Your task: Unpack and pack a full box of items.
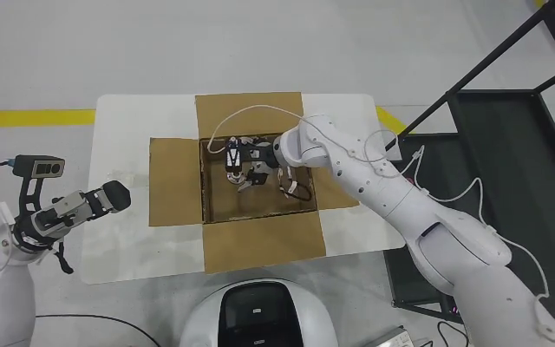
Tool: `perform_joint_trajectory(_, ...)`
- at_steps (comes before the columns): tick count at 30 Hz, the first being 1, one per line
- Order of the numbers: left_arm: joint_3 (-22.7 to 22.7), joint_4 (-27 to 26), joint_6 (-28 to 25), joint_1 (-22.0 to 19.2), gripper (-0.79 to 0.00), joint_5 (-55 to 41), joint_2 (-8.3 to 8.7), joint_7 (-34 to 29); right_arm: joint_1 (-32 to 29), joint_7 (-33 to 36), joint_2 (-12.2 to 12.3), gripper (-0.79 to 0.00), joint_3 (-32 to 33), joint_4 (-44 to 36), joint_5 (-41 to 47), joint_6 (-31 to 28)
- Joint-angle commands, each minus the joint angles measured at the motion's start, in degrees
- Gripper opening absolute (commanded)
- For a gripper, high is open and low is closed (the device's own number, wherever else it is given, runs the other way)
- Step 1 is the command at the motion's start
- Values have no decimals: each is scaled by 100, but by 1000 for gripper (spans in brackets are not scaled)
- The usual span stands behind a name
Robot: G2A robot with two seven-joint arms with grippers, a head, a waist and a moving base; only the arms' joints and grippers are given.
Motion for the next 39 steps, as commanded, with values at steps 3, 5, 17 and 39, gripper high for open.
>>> perform_joint_trajectory(3, 0, 0, 0, 0, 0, 0, 0, 0, -20, -536, -156, 0, -183, 356, -102, -26)
perform_joint_trajectory(5, 0, 0, 0, 0, 0, 0, 0, 0, 17, -735, -284, 0, -353, 689, -235, -3)
perform_joint_trajectory(17, 0, 0, 0, 0, 0, 0, 0, 0, 472, -1494, -1252, 0, -1110, 2481, -747, 331)
perform_joint_trajectory(39, 0, 0, 0, 0, 0, 0, 0, 0, 679, -1707, -2536, -311, -1450, 4590, -850, 604)
